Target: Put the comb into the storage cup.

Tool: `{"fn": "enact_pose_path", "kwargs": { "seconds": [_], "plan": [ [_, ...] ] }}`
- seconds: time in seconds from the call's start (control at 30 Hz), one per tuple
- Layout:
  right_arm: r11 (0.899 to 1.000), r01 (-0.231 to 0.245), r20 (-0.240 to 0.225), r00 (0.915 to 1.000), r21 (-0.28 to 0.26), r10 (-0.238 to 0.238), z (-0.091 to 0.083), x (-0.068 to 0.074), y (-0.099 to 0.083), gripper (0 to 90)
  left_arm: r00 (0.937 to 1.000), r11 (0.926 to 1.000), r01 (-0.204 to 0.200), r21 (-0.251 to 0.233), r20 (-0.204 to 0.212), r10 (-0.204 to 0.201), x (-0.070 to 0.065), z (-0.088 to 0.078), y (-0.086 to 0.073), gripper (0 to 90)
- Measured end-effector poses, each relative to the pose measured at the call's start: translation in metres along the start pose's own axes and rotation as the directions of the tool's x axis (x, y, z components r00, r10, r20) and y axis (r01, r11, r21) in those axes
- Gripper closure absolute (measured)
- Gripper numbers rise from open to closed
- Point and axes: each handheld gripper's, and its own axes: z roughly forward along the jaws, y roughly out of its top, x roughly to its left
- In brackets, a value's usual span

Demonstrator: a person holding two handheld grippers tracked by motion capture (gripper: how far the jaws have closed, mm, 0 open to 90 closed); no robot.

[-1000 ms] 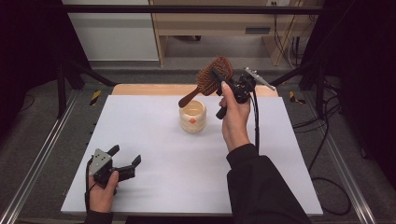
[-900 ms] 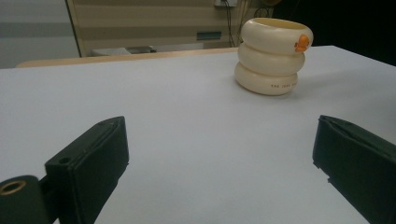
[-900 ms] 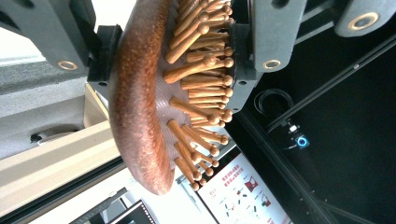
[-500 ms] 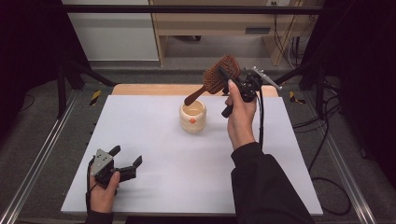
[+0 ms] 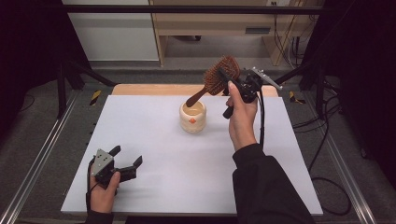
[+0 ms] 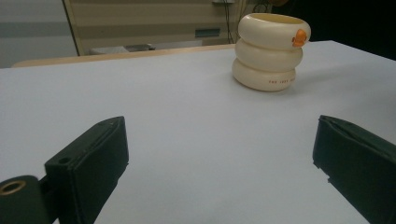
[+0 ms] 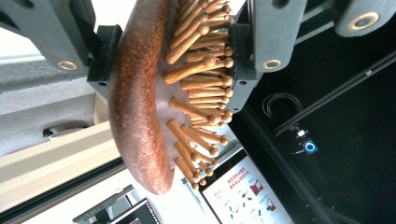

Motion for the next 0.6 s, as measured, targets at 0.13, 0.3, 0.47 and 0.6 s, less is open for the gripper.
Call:
{"fn": "enact_pose_path", "kwargs": {
  "seconds": [0.13, 0.3, 0.47, 0.6],
  "plan": [
    [1.000, 0.014, 0.014, 0.9998, 0.009, -0.014, 0.001, -0.001, -0.002, 50.4, 1.0000, 1.0000, 0.001, -0.001, 0.001, -0.001, 0.000, -0.001, 0.000, 3.5],
    [0.999, 0.041, 0.043, 0.9982, 0.030, -0.042, 0.006, -0.004, -0.006, 50.4, 1.0000, 1.0000, -0.001, 0.000, 0.001, 0.001, 0.000, 0.000, 0.000, 3.5],
    [0.997, 0.049, 0.058, 0.9969, 0.062, -0.053, 0.011, -0.008, -0.014, 50.3, 1.0000, 1.0000, 0.003, -0.004, 0.002, -0.003, 0.001, -0.001, 0.000, 3.5],
    [0.996, 0.051, 0.058, 0.9968, 0.073, -0.056, 0.014, -0.009, -0.019, 50.3, 1.0000, 1.0000, 0.007, -0.006, 0.000, -0.007, 0.001, -0.001, 0.000, 3.5]
  ]
}}
